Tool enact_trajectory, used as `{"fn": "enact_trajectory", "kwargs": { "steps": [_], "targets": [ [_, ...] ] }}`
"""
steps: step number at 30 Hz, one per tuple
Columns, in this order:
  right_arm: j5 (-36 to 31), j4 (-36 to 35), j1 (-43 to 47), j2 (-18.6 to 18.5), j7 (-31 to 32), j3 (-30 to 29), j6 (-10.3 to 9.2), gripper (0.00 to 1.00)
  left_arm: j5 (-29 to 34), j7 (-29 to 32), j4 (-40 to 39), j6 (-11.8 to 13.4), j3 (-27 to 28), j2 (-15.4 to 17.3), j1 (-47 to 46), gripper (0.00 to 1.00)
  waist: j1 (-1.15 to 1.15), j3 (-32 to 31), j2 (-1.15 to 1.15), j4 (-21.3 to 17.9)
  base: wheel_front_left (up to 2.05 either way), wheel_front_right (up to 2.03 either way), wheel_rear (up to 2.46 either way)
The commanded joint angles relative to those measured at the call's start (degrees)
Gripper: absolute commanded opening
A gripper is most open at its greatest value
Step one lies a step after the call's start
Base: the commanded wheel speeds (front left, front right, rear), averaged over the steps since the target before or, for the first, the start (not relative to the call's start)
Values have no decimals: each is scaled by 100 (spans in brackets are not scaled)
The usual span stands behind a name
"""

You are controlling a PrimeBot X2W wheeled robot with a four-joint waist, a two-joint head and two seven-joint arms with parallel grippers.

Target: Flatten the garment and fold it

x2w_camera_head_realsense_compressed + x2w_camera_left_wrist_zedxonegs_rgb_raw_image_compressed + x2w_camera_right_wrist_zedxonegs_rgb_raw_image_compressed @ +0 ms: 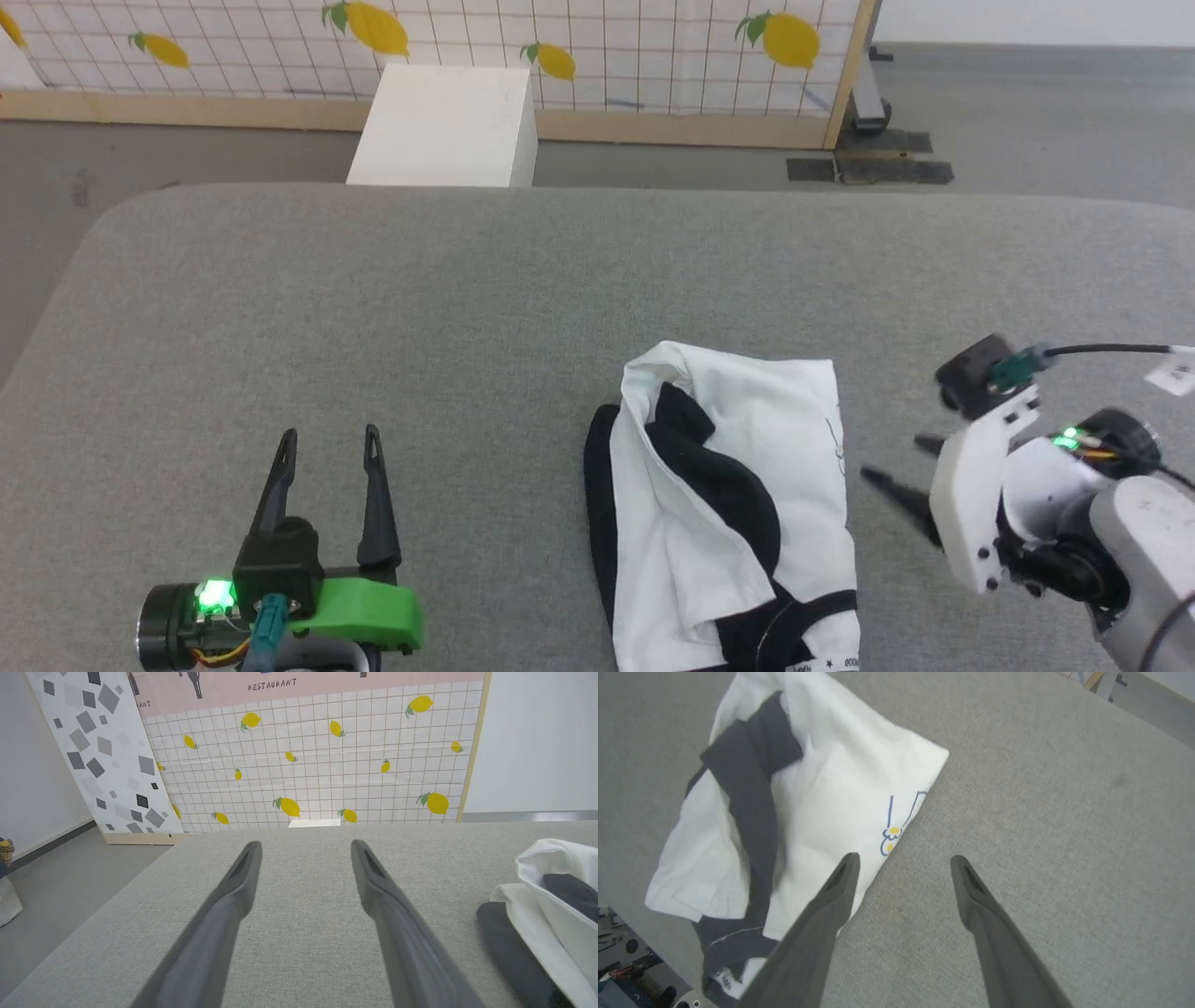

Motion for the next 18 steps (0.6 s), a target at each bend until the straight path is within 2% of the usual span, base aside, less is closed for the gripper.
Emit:
{"fn": "enact_trajectory", "kwargs": {
  "steps": [1,7,13,16,17,18],
  "targets": [
    [185,90,-183,-11,153,159,-9,100,11,-22,-3,-14,6,-35,-88,100,0,144,0,27,0,0,0],
    [556,994,-638,360,370,765,-9,100,-5,-22,36,-23,-42,-87,-306,100,0,452,0,90,0,0,0],
    [460,2167,-745,784,201,1379,-9,100,-14,-22,113,-31,-85,-128,-462,100,0,576,0,160,0,0,0],
    [544,2482,-714,893,23,1672,-9,100,-20,-22,147,-23,-69,-139,-469,100,0,547,0,149,0,0,0],
    [606,2529,-724,912,-74,1765,-9,45,-21,-22,155,-15,-50,-141,-453,100,0,521,0,121,0,0,0],
    [653,2549,-750,916,-203,1803,-9,6,-21,-22,159,-10,-29,-141,-434,100,0,491,0,88,0,0,0]
  ]
}}
